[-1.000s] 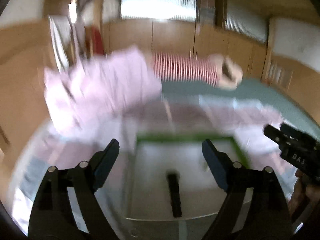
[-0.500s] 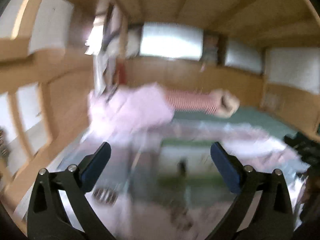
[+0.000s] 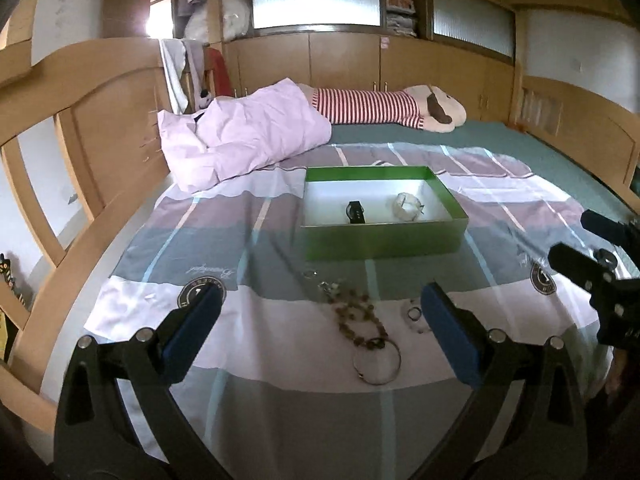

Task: Organize jewelry
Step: 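Withdraw both tools from the green box back over the jewelry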

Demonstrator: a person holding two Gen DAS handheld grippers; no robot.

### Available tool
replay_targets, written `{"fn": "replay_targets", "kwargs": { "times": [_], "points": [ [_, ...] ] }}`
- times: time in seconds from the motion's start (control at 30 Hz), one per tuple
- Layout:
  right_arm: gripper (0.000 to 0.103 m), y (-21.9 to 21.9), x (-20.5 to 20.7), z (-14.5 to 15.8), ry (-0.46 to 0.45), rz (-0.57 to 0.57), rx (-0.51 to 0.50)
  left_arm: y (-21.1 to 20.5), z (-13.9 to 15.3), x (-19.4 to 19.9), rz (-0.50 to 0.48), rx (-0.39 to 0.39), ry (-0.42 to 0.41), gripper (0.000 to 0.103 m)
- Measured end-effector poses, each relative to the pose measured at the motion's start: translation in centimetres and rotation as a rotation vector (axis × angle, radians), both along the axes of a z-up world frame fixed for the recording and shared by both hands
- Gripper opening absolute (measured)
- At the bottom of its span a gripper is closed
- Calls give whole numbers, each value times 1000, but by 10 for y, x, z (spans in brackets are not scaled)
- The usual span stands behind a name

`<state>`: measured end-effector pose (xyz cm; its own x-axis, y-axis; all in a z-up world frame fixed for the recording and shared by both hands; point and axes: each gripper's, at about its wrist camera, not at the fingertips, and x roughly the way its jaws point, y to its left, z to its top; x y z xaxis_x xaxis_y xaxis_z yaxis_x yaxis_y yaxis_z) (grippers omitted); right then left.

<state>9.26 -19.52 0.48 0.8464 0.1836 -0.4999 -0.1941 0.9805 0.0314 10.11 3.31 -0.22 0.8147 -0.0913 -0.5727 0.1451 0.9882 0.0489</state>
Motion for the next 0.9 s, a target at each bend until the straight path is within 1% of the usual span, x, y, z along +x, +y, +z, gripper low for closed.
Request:
{"fn": "replay_targets", "kwargs": {
  "times": [0.17, 0.33, 0.9],
  "points": [
    [94, 1, 0, 0, -5, 6, 2, -4, 2, 1, -6, -10, 2, 99],
    [94, 1, 5, -3, 14, 10, 4, -8, 0, 1, -14, 3, 4, 99],
    [94, -3, 9, -2, 16, -6, 23, -7, -2, 5, -6, -1, 16, 99]
  ]
}}
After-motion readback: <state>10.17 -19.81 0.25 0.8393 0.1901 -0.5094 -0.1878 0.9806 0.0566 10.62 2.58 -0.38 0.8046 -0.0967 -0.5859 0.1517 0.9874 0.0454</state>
